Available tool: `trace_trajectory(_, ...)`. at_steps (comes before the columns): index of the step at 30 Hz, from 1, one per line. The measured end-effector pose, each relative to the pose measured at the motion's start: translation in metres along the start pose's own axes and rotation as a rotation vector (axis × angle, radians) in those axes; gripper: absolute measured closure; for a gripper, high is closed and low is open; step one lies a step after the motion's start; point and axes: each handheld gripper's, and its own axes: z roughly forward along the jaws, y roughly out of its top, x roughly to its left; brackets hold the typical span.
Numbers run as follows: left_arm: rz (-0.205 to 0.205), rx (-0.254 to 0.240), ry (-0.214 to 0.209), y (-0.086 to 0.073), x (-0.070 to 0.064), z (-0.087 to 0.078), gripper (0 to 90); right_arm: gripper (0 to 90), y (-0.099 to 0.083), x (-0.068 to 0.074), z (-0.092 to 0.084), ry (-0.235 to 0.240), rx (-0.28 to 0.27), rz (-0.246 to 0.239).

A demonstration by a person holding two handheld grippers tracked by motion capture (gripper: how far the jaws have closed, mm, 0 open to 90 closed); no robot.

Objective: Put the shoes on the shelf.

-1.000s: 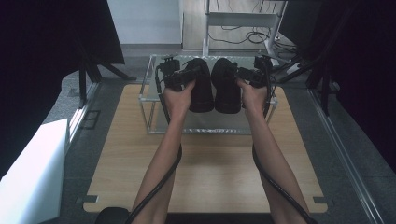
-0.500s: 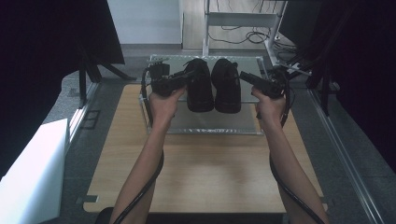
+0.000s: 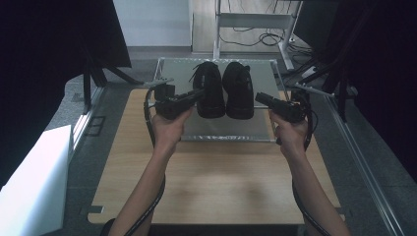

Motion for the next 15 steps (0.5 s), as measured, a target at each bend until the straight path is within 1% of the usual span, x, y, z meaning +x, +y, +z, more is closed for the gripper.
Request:
trace_trajectory(3, 0.010, 0.005, -0.016, -0.009, -0.002, -0.003, 79.9, 82.4, -0.007, 0.002, -0.007, 0.021, 0.005, -0.010)
trace_trajectory(5, 0.010, 0.000, -0.036, -0.015, -0.002, -0.005, 83.4, 85.3, -0.013, 0.003, -0.011, 0.037, 0.009, -0.021)
trace_trajectory(8, 0.023, -0.001, -0.050, -0.025, -0.005, -0.008, 86.9, 89.3, -0.020, 0.003, -0.015, 0.065, 0.013, -0.009)
trace_trajectory(12, 0.050, 0.009, -0.068, -0.037, -0.009, -0.011, 88.9, 90.0, -0.033, 0.005, -0.015, 0.096, 0.030, -0.012)
trace_trajectory(15, 0.074, 0.020, -0.065, -0.046, -0.011, -0.012, 89.0, 90.0, -0.043, 0.009, -0.014, 0.116, 0.039, -0.021)
